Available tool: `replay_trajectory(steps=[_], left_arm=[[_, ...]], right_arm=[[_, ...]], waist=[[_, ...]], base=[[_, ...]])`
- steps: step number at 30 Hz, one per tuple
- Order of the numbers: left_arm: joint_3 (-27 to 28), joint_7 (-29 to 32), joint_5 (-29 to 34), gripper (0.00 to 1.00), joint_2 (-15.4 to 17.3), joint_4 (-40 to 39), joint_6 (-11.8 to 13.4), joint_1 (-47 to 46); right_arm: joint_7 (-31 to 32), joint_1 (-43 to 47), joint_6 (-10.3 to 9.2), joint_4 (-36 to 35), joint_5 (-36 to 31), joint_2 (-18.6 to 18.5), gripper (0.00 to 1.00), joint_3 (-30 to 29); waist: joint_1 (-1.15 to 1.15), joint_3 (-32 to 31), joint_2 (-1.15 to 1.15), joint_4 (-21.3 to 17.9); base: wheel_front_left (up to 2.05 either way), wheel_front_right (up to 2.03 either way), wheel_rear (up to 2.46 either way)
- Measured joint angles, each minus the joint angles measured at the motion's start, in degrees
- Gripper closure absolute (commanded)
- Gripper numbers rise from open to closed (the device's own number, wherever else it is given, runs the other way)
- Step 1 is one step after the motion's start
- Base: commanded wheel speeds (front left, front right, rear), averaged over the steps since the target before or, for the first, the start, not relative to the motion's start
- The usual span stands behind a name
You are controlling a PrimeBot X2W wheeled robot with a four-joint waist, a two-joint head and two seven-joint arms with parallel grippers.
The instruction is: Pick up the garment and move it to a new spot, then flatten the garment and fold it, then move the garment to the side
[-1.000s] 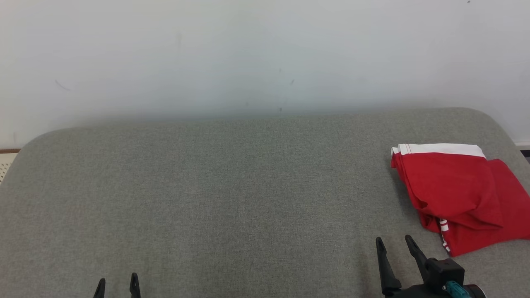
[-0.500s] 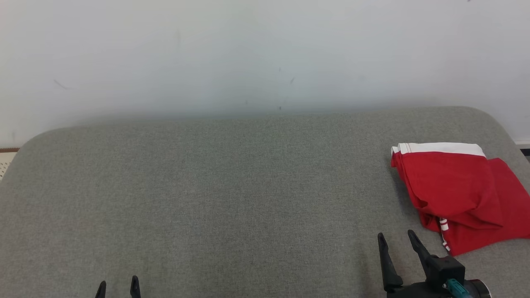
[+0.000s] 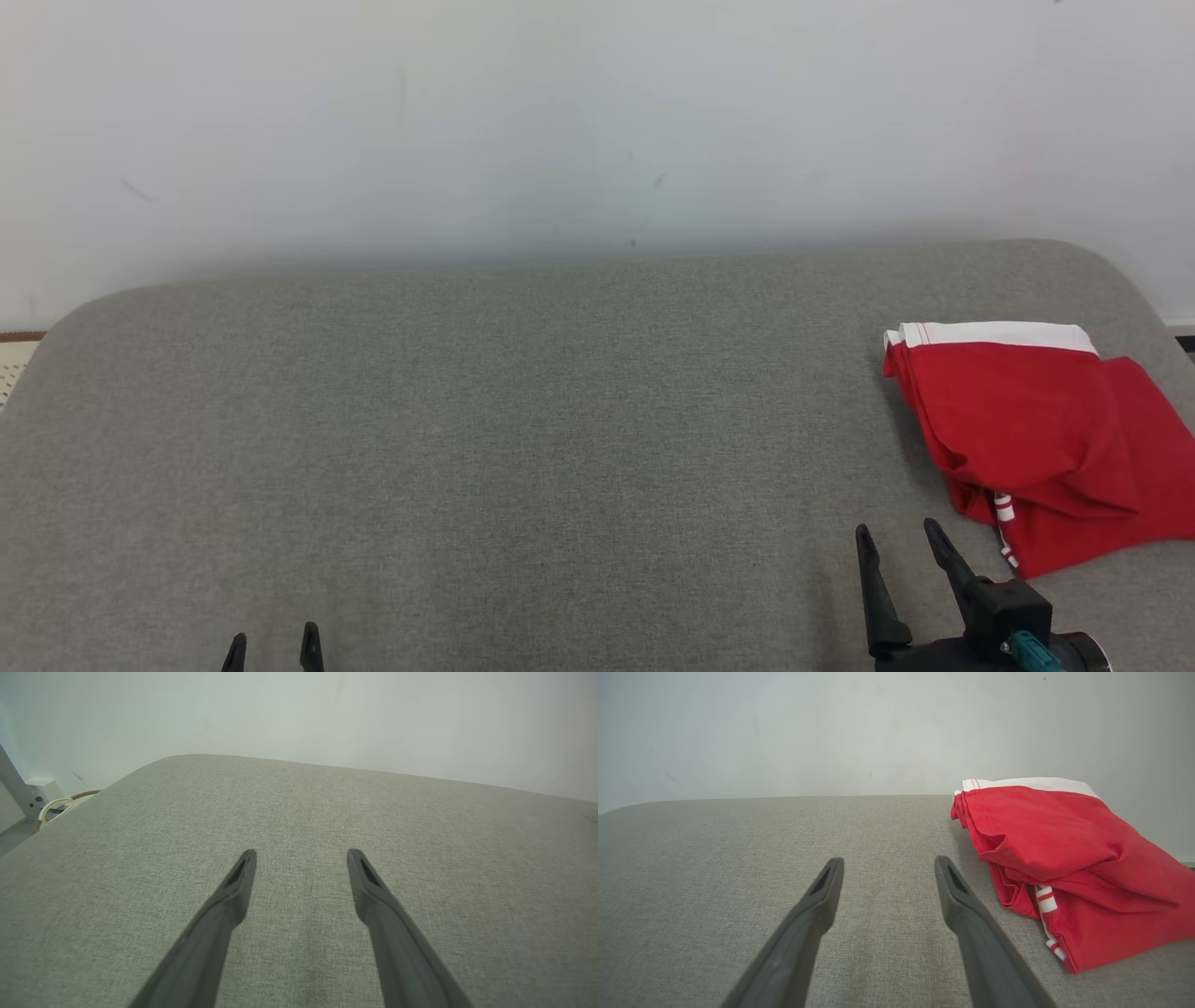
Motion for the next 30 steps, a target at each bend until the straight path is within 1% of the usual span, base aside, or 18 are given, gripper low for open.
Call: replay_trajectory(steps=[8, 17, 21, 30], left_arm=[[0.03, 0.0, 0.03, 0.0, 0.01, -0.05, -0.01, 0.05], [0.02, 0.0, -0.15, 0.0, 0.01, -0.27, -0.11, 0.05], [0.13, 0.0, -0.91, 0.0, 0.01, -0.33, -1.03, 0.05], [0.47, 0.0, -1.54, 0.0, 0.01, -0.1, -1.6, 0.05]], right_arm=[[0.0, 0.19, 0.0, -0.24, 0.12, 0.08, 0.0, 0.76], [0.0, 0.53, 0.0, -0.21, 1.96, -0.46, 0.0, 2.2], [0.0, 0.62, 0.0, -0.34, 2.43, -0.68, 0.0, 2.68], [0.0, 0.63, 0.0, -0.27, 2.43, -0.88, 0.0, 2.76]], waist=[[0.0, -0.19, 0.0, 2.89], [0.0, -0.2, 0.0, 2.94], [0.0, -0.24, 0.0, 2.93], [0.0, -0.32, 0.0, 2.95]], base=[[0.0, 0.0, 0.0], [0.0, 0.0, 0.0], [0.0, 0.0, 0.0], [0.0, 0.0, 0.0]])
